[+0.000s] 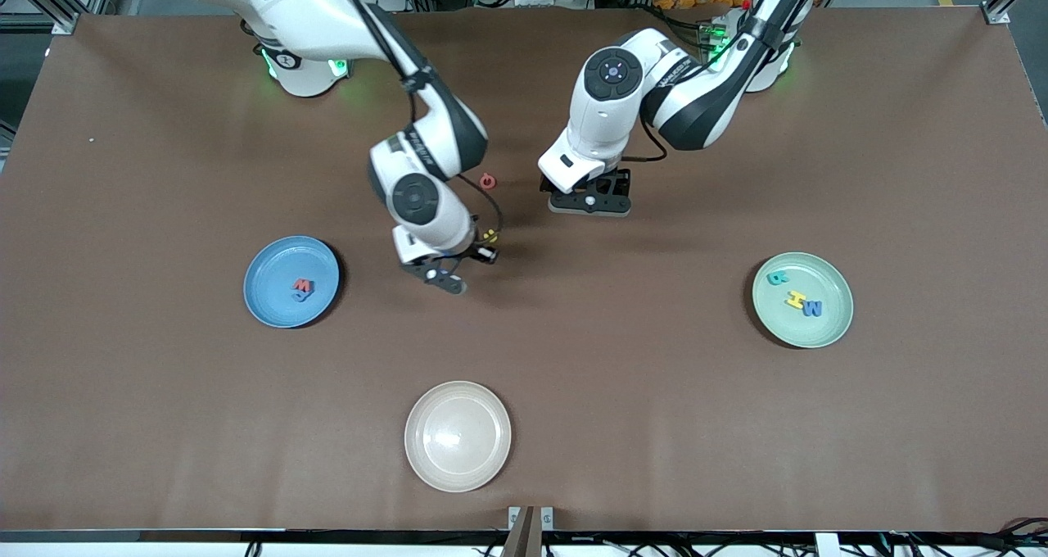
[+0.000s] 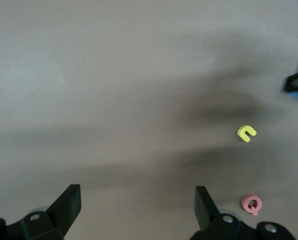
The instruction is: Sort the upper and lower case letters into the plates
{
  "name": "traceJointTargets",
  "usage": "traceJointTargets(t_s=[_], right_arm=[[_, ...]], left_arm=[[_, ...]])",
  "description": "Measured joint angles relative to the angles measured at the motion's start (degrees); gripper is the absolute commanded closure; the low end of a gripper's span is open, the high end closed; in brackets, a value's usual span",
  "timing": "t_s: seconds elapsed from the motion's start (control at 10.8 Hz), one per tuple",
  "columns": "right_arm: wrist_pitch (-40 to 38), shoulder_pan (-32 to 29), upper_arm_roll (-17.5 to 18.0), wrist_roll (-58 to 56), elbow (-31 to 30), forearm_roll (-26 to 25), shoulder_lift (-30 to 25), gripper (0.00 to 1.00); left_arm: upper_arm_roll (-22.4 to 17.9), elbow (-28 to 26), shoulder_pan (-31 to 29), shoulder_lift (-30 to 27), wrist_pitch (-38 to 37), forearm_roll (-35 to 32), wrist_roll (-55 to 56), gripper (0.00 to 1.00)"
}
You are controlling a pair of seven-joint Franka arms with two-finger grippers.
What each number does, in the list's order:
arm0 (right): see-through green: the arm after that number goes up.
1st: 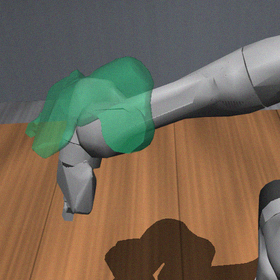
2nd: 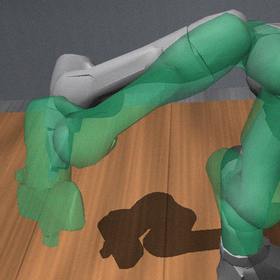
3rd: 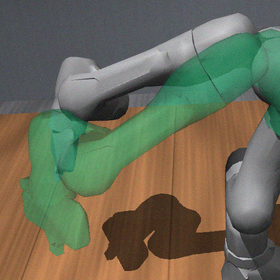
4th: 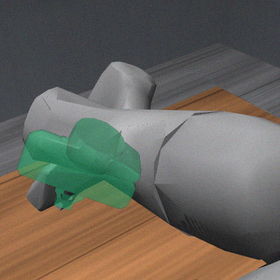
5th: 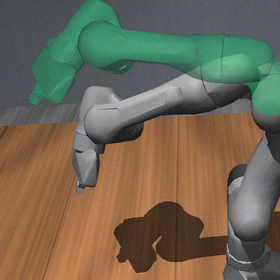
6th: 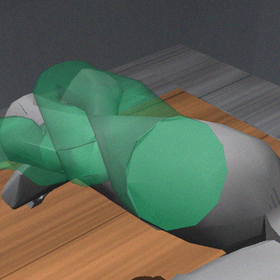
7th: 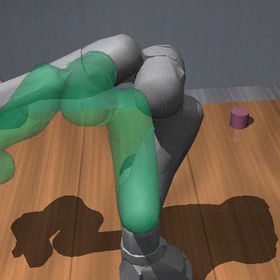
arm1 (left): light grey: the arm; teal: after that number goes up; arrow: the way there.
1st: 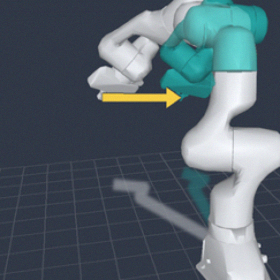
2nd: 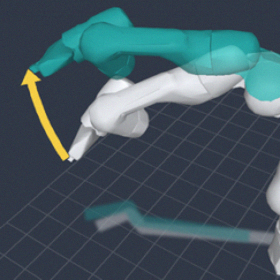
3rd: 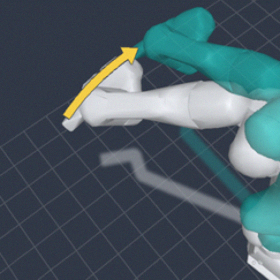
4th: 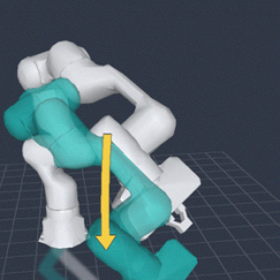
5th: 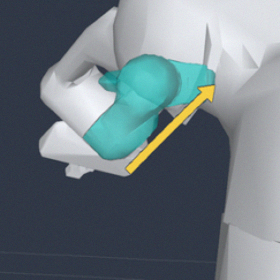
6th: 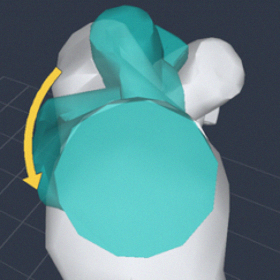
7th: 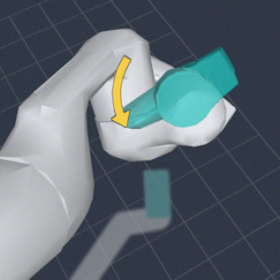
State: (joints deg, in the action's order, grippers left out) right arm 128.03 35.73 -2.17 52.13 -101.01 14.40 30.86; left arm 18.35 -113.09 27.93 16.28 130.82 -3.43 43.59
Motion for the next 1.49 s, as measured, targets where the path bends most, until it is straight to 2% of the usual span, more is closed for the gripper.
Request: traceJointTargets(t_s=[0.19,0.37,0.65,0.84,1.02,1.12,1.21,1.3,1.49], right_arm=[[-4.0,-5.6,-0.4,-4.6,0.0,0.0,-2.6,1.0],[-9.0,-12.1,-0.9,-11.6,-0.1,-0.1,-3.8,1.0],[-11.4,-18.0,-5.2,-23.2,-0.8,-0.2,-3.8,1.0],[-11.5,-19.2,-9.1,-27.5,-1.4,-0.7,-3.1,1.0],[-11.0,-20.6,-10.5,-28.9,-1.8,-1.4,-1.9,1.0],[-10.7,-21.3,-10.6,-29.2,-1.9,-1.5,-1.3,0.79],[-10.2,-21.4,-10.6,-29.2,-2.3,-1.6,-0.9,0.46],[-9.7,-21.3,-10.5,-29.2,-2.7,-1.6,-0.5,0.0],[-9.3,-21.1,-10.4,-29.2,-3.1,-1.7,-0.4,0.0]], left_arm=[[0.0,0.0,2.8,1.8,2.7,0.0,3.4,0.0],[-0.1,1.3,8.1,5.0,4.6,0.0,9.4,0.0],[-3.6,9.1,17.9,12.6,5.0,-1.7,19.3,0.0],[-4.4,13.7,21.3,18.2,5.0,-5.2,23.9,0.0],[-6.0,17.3,23.9,22.8,5.1,-6.2,26.7,0.0],[-7.6,18.8,25.5,24.4,5.1,-6.2,27.9,0.0],[-8.7,20.2,26.8,26.0,5.1,-6.2,29.2,0.0],[-9.1,21.2,27.7,27.4,5.1,-6.2,30.4,0.0],[-9.3,22.5,28.6,29.4,5.1,-6.2,32.2,0.0]])
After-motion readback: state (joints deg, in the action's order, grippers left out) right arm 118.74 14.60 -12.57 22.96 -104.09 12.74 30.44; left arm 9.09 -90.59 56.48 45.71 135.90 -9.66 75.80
